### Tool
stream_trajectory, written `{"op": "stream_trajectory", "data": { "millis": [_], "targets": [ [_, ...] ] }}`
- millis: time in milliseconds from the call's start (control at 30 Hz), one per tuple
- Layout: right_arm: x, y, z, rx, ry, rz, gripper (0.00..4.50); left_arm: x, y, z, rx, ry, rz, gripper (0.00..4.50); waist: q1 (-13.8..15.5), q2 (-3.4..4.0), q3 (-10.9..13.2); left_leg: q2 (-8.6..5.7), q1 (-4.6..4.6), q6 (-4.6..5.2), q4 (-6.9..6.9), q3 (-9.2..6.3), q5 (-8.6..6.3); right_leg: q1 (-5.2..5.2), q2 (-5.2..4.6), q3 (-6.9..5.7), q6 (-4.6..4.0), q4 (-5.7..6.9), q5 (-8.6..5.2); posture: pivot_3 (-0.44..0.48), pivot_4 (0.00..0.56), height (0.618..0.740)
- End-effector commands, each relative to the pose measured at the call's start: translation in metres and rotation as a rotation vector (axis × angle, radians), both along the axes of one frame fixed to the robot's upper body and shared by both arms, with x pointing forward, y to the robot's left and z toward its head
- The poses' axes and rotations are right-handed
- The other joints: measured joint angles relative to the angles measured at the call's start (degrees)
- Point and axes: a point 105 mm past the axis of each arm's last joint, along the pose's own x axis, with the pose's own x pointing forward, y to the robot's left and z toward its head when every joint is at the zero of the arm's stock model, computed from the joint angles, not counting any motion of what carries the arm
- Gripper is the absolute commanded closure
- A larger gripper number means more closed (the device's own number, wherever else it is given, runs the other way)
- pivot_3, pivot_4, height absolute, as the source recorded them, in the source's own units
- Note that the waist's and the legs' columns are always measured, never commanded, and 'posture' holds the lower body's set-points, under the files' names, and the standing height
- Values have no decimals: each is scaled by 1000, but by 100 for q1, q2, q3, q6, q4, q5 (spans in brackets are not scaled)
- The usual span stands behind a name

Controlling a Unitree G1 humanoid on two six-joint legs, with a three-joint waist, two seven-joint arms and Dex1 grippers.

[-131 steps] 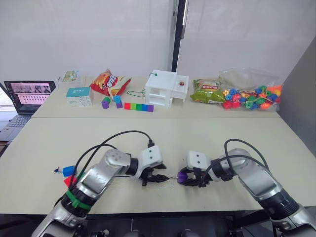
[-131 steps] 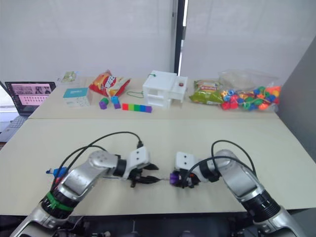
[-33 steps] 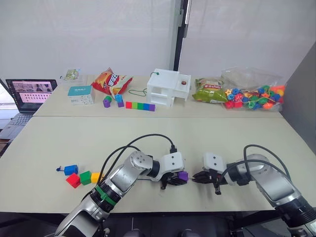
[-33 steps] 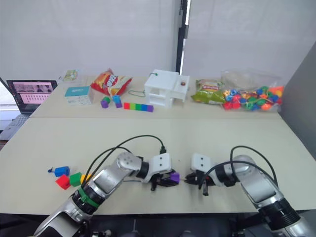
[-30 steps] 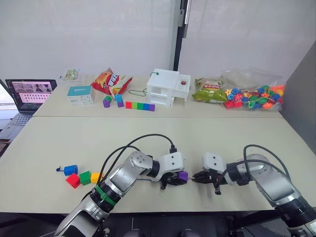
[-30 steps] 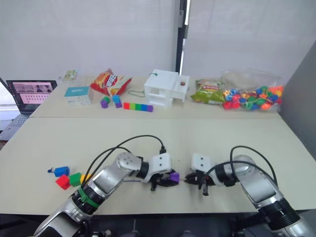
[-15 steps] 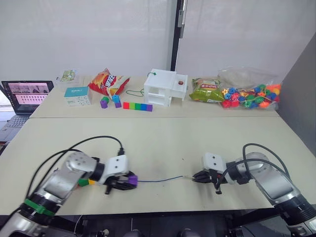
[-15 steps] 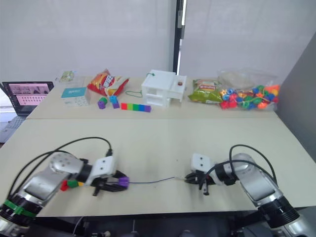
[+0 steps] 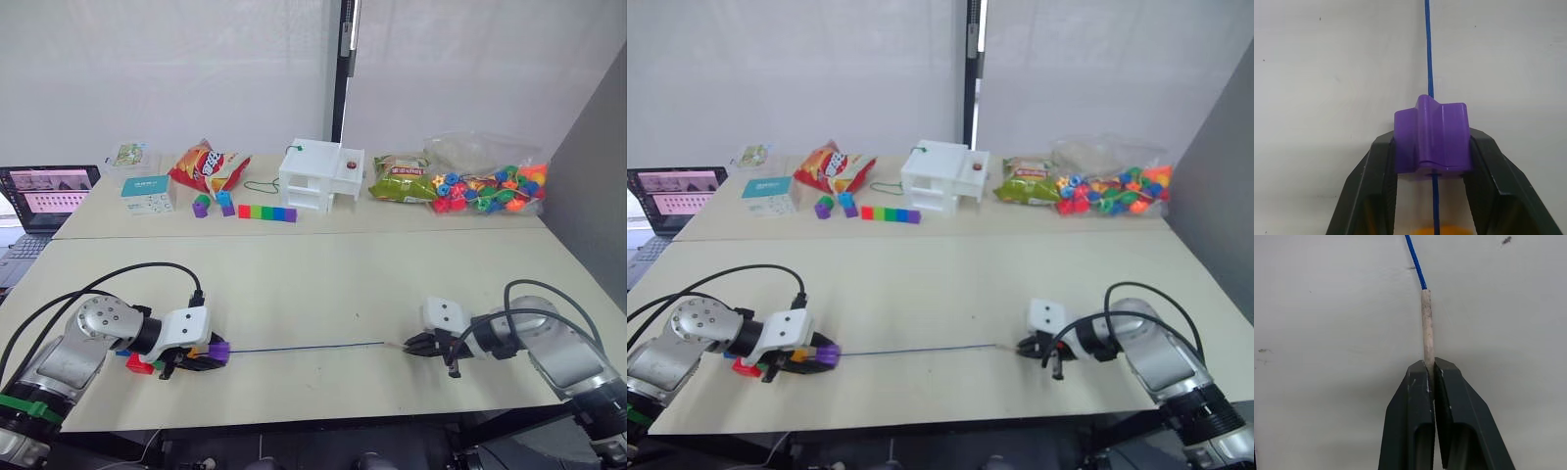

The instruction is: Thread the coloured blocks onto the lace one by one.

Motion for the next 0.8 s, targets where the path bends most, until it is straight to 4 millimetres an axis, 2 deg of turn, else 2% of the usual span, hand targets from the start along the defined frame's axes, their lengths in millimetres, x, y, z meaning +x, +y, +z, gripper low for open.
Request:
{"op": "stream_trajectory", "data": {
  "millis": [33,233,300,367,467,500,567,800],
  "targets": [
    [7,-6,14,-7,-64,-14,4500,-7,27,-19,101,86,81,3161,-4,1,0,0,0,0,0,2,0,-1,0,2,0,0,0,0,150,740],
    [4,8,11,26,-55,8,4500,-1,22,-14,62,66,91,3161,4,2,0,5,0,0,0,4,0,-1,4,3,0,2,0,0,150,740],
    [2,14,12,45,-46,20,4500,2,15,-7,11,74,102,2082,15,3,1,4,-2,0,1,4,0,-1,4,3,0,2,0,0,150,740],
    [-3,21,10,52,-31,37,4500,1,11,0,-7,92,98,1586,16,3,1,3,-6,0,4,4,0,-5,4,2,1,4,-1,0,150,740],
    [-6,25,8,48,-13,44,4500,1,10,7,-12,110,116,516,18,3,1,2,-14,0,3,4,0,-12,4,2,3,2,-1,0,150,740],
    [-7,26,6,41,-6,46,4500,1,9,15,-5,115,107,217,19,3,1,0,-17,0,4,3,0,-13,2,2,4,2,-3,0,150,740],
    [-8,30,2,26,3,54,4500,0,7,30,36,105,80,217,23,-12,10,0,-23,0,8,1,0,-15,4,1,6,3,-4,0,150,740],
    [-9,38,-3,27,10,56,4500,0,4,54,195,79,24,217,51,-25,17,-6,-25,0,11,-2,0,-13,4,-2,9,-1,-5,0,150,740]
  ]
}}
